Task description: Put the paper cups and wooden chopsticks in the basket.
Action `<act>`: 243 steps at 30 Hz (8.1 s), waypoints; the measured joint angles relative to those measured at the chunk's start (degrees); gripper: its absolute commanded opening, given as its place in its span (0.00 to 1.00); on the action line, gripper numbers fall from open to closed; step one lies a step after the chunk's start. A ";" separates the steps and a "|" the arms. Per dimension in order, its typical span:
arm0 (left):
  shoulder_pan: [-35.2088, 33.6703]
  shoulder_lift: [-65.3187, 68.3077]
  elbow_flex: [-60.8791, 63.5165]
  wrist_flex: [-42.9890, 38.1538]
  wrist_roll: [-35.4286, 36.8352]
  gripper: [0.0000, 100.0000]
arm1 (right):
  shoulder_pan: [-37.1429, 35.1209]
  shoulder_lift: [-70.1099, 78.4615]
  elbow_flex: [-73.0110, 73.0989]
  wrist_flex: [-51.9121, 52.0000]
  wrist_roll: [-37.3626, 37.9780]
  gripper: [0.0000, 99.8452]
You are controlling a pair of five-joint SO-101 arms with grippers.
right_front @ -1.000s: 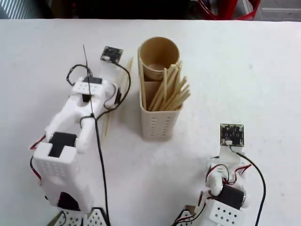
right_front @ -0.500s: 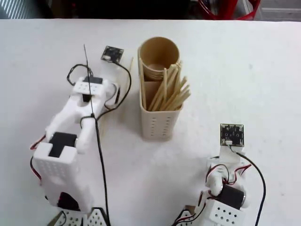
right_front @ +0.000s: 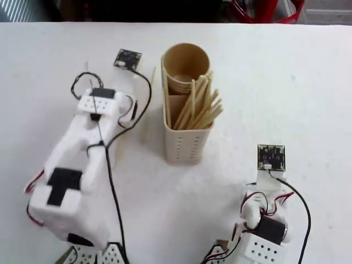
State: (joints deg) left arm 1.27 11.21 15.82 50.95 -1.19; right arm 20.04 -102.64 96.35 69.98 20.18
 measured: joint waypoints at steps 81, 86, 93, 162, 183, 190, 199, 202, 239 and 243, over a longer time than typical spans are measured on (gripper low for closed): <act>27.87 -58.29 43.34 -42.02 -2.99 0.05 | 0.00 0.00 0.00 0.00 0.00 0.04; 27.87 -64.88 47.56 -42.02 -2.99 0.05 | 0.00 0.00 0.00 0.00 0.00 0.04; 27.78 -71.65 47.91 -39.21 -2.99 0.05 | 0.00 0.00 0.00 0.00 0.00 0.04; 0.88 -9.58 15.30 -12.48 -1.32 0.13 | 0.00 0.00 0.00 0.00 0.00 0.04; 8.18 2.37 8.00 -5.80 0.35 0.13 | 0.00 0.00 0.00 0.00 0.00 0.04; 7.65 4.75 3.69 0.79 4.66 0.07 | 0.00 0.00 0.00 0.00 0.00 0.04; 7.56 5.10 3.08 2.81 5.54 0.03 | 0.00 0.00 0.00 0.00 0.00 0.04; 7.56 5.10 3.08 2.90 5.54 0.03 | 0.00 0.00 0.00 0.00 0.00 0.04; 4.04 -32.62 31.74 3.16 -6.15 0.13 | 0.00 0.00 0.00 0.00 0.00 0.04; 3.78 -32.62 31.74 0.70 -5.63 0.13 | 0.00 0.00 0.00 0.00 0.00 0.04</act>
State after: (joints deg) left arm 5.05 -21.41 47.56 51.65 -6.81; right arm 20.04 -102.64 96.35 69.98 20.18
